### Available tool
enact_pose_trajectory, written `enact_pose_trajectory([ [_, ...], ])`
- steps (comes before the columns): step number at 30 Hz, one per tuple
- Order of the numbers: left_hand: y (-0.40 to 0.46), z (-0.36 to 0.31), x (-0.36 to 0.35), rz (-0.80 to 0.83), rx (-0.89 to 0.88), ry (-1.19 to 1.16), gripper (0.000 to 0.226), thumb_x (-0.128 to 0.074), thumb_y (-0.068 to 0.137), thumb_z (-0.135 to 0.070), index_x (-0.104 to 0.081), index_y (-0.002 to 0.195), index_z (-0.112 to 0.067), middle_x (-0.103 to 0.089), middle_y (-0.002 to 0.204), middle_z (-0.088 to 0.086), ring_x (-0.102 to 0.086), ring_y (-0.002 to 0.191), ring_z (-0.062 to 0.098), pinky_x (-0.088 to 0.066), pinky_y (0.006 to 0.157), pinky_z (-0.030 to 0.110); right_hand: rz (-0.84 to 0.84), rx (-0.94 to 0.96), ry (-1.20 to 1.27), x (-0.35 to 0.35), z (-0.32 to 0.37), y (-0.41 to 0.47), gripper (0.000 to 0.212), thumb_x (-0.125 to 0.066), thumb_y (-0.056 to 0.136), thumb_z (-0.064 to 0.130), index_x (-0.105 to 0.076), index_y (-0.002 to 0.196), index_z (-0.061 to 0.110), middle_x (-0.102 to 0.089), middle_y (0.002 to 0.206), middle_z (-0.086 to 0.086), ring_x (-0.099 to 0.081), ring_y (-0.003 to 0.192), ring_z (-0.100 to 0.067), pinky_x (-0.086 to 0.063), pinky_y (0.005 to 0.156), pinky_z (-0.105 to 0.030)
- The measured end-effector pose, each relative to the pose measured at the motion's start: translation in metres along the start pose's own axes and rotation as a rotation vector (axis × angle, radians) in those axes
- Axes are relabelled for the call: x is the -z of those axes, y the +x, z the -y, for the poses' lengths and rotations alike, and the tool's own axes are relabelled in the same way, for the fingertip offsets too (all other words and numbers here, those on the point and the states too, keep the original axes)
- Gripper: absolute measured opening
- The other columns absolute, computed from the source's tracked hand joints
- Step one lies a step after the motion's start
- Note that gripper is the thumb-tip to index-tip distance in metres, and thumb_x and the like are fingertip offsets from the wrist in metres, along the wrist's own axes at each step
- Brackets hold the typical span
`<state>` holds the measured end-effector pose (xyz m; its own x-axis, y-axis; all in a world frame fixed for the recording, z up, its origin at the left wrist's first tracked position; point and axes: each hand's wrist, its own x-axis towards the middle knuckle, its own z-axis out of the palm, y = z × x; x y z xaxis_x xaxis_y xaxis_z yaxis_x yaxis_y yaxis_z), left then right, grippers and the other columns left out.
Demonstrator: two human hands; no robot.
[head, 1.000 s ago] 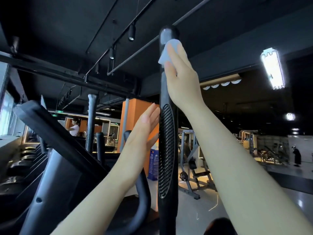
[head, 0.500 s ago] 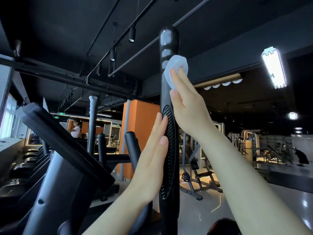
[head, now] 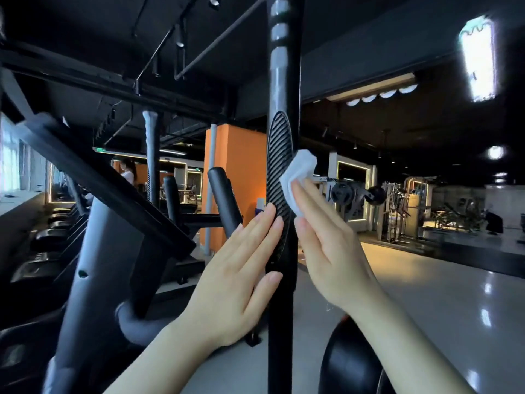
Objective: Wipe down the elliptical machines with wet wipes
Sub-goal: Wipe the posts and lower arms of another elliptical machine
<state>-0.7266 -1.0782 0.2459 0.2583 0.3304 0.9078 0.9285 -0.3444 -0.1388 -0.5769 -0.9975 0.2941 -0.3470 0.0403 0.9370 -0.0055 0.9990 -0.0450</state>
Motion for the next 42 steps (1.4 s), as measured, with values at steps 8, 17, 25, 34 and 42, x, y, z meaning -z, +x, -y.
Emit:
enact_pose_trajectory([
  [8,-0.031,0.001,0.01,0.119,-0.007,0.027,0.051,-0.037,0.101,-0.024,-0.034,0.15,-0.01,-0.027,0.16,0.006,-0.025,0.148,0.016,-0.02,0.121,0.041,-0.175,-0.06,-0.087,-0.045,0.015,-0.039,0.048,-0.031,0.103,0.012,-0.028,0.151,0.009,-0.02,0.158,-0.003,-0.014,0.149,-0.009,-0.014,0.119,-0.02],
  [17,-0.088,-0.016,0.007,0.104,0.26,-0.22,0.056,-0.039,0.091,-0.011,-0.042,0.146,-0.021,-0.038,0.154,-0.005,-0.032,0.144,0.008,-0.02,0.121,0.036,-0.049,-0.15,-0.201,-0.101,0.022,-0.21,0.048,-0.033,0.102,0.009,-0.024,0.148,-0.001,-0.017,0.162,-0.001,-0.02,0.149,-0.026,-0.018,0.121,-0.034],
  [25,-0.14,-0.041,-0.014,0.146,0.35,-0.172,0.045,-0.043,0.098,-0.021,-0.047,0.143,-0.016,-0.042,0.152,-0.001,-0.036,0.143,0.009,-0.02,0.121,0.043,-0.144,-0.256,-0.133,-0.089,0.021,-0.148,0.05,-0.033,0.101,0.008,-0.02,0.15,0.006,-0.016,0.157,-0.001,-0.013,0.148,-0.013,-0.016,0.12,-0.026],
  [34,-0.243,-0.065,-0.034,0.255,0.516,-0.173,0.05,-0.047,0.097,-0.026,-0.041,0.146,-0.016,-0.041,0.153,0.004,-0.037,0.142,0.013,-0.018,0.121,0.037,0.264,-0.16,-0.298,-0.126,0.038,-0.328,0.045,-0.036,0.098,0.0,-0.038,0.144,0.001,-0.03,0.157,-0.005,-0.025,0.147,-0.021,-0.033,0.116,-0.036],
  [42,-0.324,-0.076,-0.025,0.457,0.811,-0.139,0.052,-0.039,0.099,-0.04,-0.037,0.15,-0.025,-0.033,0.155,-0.009,-0.035,0.143,0.015,-0.028,0.116,0.051,0.282,-0.166,-0.311,-0.121,0.038,-0.333,0.052,-0.037,0.093,-0.008,-0.035,0.144,0.0,-0.037,0.152,-0.01,-0.025,0.147,-0.02,-0.032,0.117,-0.038],
])
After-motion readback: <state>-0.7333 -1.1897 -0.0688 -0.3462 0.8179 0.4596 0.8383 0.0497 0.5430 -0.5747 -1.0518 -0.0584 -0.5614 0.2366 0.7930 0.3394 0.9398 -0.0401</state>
